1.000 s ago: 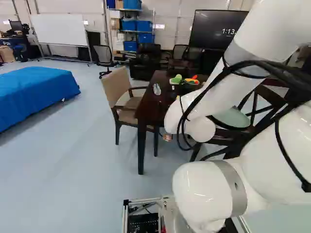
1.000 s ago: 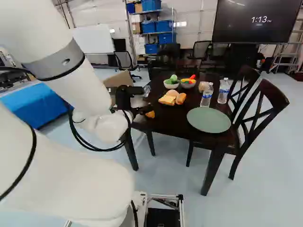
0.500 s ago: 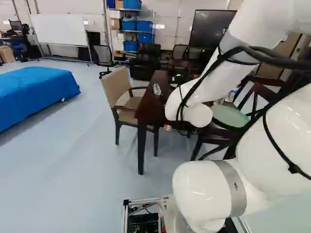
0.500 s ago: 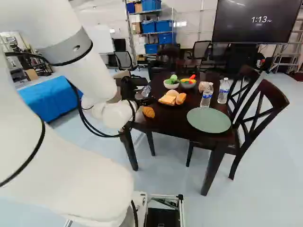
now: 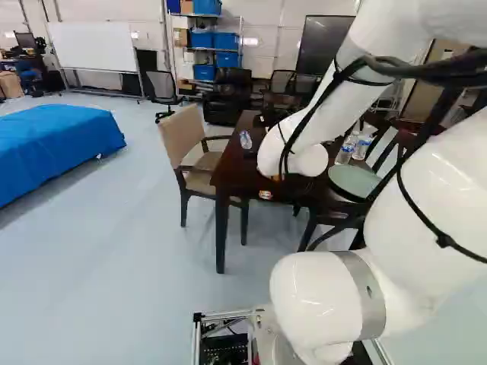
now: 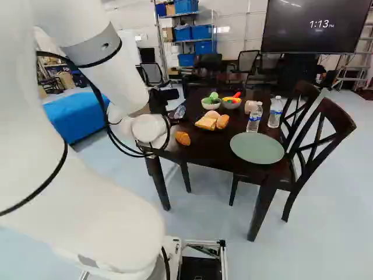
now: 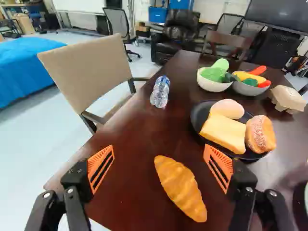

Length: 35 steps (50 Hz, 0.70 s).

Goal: Move the croissant to the empty plate

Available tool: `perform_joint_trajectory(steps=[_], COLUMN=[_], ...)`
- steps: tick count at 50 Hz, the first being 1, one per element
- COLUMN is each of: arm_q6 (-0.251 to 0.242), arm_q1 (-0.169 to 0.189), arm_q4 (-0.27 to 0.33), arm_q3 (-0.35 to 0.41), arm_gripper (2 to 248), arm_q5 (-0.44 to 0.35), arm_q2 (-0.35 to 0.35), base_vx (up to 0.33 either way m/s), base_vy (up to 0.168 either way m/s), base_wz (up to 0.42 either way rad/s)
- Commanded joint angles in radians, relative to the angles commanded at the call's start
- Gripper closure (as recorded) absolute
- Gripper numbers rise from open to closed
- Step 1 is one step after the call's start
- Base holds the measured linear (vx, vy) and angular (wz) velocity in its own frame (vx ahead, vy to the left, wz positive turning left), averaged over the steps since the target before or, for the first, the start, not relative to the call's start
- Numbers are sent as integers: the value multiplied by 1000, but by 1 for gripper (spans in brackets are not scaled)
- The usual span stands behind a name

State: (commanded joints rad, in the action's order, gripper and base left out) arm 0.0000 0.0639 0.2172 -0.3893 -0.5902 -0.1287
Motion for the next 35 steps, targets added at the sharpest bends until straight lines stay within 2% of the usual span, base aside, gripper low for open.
perform_joint_trajectory(steps=[17,35], arm_q6=[0,0], arm_q1=[30,27], arm_q4=[111,189], arm_q3=[-76,-165], arm_gripper=[3,3], arm_q5=[136,275], arm_q2=[34,78], base_vx=[0,0], base_vy=[0,0], base_wz=[0,0])
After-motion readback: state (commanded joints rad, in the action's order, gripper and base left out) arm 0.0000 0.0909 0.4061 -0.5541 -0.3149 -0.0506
